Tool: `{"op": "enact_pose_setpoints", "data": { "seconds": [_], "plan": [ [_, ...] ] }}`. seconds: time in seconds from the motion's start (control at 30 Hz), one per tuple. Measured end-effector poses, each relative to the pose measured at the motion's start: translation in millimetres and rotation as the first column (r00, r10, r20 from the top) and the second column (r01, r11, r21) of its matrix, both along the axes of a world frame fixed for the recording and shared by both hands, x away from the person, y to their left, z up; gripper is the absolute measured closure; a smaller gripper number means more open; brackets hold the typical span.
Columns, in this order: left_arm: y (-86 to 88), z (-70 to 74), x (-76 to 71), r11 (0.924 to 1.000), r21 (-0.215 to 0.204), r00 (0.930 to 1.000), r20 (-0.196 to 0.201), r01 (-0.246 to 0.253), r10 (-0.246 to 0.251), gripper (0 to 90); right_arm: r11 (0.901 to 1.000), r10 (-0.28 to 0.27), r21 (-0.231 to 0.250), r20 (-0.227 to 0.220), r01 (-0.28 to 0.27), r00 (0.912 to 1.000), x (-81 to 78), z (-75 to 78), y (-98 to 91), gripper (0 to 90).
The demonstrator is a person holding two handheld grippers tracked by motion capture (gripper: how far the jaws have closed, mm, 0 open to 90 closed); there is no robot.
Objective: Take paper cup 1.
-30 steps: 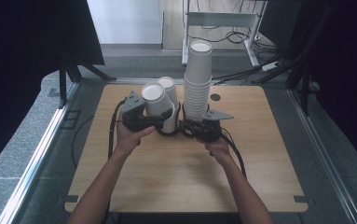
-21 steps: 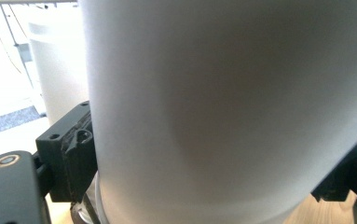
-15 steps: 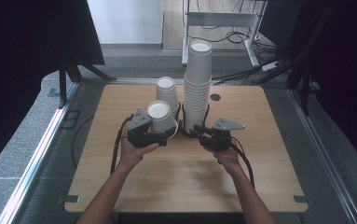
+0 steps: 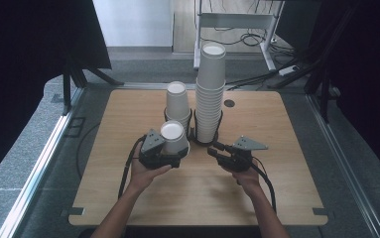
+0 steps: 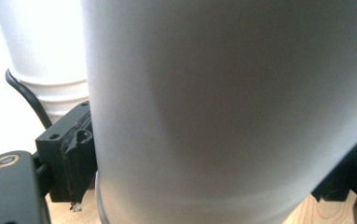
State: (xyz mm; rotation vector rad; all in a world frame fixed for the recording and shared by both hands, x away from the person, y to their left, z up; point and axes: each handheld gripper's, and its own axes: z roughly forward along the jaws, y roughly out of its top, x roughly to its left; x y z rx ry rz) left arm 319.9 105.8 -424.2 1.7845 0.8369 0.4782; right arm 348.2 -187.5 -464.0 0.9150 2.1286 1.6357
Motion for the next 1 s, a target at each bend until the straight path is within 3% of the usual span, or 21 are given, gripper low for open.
{"op": "enact_pose_setpoints", "data": {
  "seconds": [0.5, 0.67, 0.7, 0.77, 1.0],
  "plan": [
    [1.0, -19.3, -6.6, 0.9994, 0.033, 0.9994, -0.032, -0.013, 0.014, 12.6, 0.9998, 0.002, -0.021, -0.019, -0.002, 0.9998, -14.4, -10.9, -5.4, 50.2],
    [-4.8, -30.7, -5.6, 0.9969, 0.078, 0.9989, -0.045, -0.012, 0.015, 12.5, 0.9992, 0.003, -0.040, -0.023, -0.004, 0.9997, -18.5, -15.7, -5.7, 49.5],
    [-7.7, -35.9, -4.9, 0.9940, 0.109, 0.9987, -0.048, -0.013, 0.019, 12.4, 0.9990, 0.004, -0.044, -0.026, -0.005, 0.9997, -19.0, -16.8, -5.2, 49.3],
    [-9.4, -41.5, -3.6, 0.9912, 0.132, 0.9982, -0.056, -0.015, 0.023, 12.4, 0.9987, 0.006, -0.051, -0.028, -0.008, 0.9996, -20.1, -17.9, -4.3, 49.1],
    [-13.6, -54.4, 0.7, 0.9821, 0.187, 0.9959, -0.083, -0.021, 0.037, 12.4, 0.9985, 0.017, -0.053, -0.020, -0.018, 0.9997, -25.8, -17.5, -2.8, 44.4]
  ]
}}
